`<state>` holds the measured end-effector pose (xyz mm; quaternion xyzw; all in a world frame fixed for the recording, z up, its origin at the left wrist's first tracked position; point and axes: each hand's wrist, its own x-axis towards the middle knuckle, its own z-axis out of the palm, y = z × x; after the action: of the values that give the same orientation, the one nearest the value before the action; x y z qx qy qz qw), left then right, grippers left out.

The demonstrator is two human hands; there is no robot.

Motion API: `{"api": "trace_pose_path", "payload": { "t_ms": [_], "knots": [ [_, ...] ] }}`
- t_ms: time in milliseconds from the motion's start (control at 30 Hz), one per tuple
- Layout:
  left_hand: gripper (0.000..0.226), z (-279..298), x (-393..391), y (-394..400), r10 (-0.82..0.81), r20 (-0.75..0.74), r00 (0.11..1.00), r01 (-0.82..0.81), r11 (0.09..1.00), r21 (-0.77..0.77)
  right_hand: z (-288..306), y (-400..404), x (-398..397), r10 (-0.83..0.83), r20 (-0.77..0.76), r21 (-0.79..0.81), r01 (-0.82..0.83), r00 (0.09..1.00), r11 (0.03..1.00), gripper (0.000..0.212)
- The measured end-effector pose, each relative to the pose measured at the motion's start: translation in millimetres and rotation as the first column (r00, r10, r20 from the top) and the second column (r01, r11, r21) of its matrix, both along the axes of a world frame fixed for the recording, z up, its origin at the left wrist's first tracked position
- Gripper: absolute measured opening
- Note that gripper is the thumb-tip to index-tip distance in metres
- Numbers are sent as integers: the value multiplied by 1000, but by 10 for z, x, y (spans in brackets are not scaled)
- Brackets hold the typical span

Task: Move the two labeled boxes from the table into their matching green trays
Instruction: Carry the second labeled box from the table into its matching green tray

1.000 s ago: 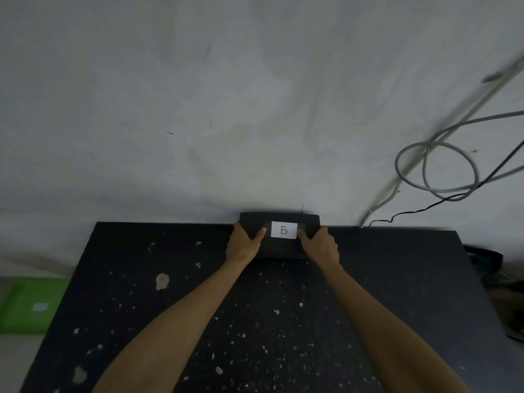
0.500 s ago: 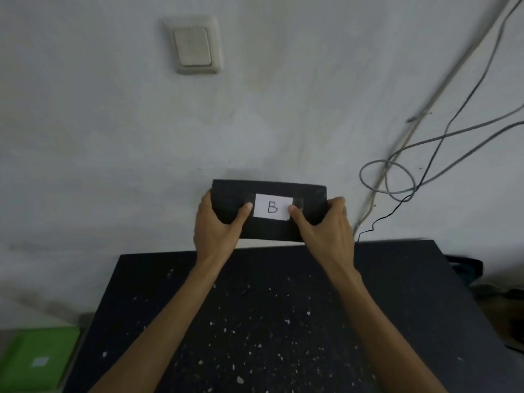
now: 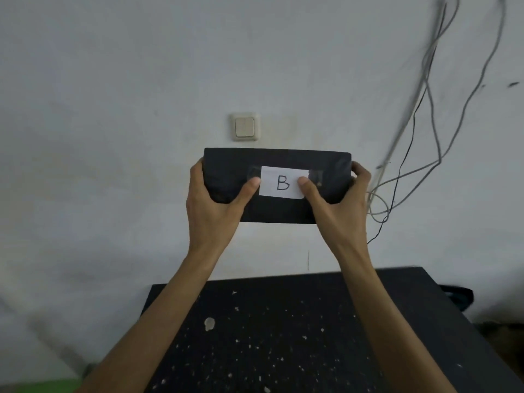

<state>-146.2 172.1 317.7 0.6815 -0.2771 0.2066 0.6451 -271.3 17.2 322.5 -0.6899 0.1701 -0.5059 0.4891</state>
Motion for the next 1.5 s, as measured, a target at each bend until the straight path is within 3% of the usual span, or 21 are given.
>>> {"api": "trace_pose_path", "payload": {
  "t_ms": [300,467,767,900,1200,1333,1500],
  "knots": [
    [89,-39,-54,169,-36,-41,998,37,999,15,-63,155,-13,-28,-50,-2,28,998,1000,76],
    [77,-385,106,537,-6,-156,988,22,994,103,-449,333,243,129,-171,95,-114,977,989,74],
    [79,-1489,474,1563,247,-430,868,-106,939,326,-1723,1083,1051,436,-446,307,-324,782,895,77],
    [79,-1955,539,2234,321,-502,803,-171,931,323,-2104,1671,1365,507,-548,336,-380,665,862,81],
    [92,-2650,912,4320,279,-644,712,-34,930,365,-2762,3458,2085,581,-679,365,-480,449,798,82],
    [84,-2881,1293,5298,331,-655,679,26,881,473,-2986,4443,2420,605,-689,405,-481,398,778,79],
    [81,-3043,1750,6384,386,-654,651,67,829,555,-3118,5540,2784,633,-686,450,-475,359,757,103]
  ]
}}
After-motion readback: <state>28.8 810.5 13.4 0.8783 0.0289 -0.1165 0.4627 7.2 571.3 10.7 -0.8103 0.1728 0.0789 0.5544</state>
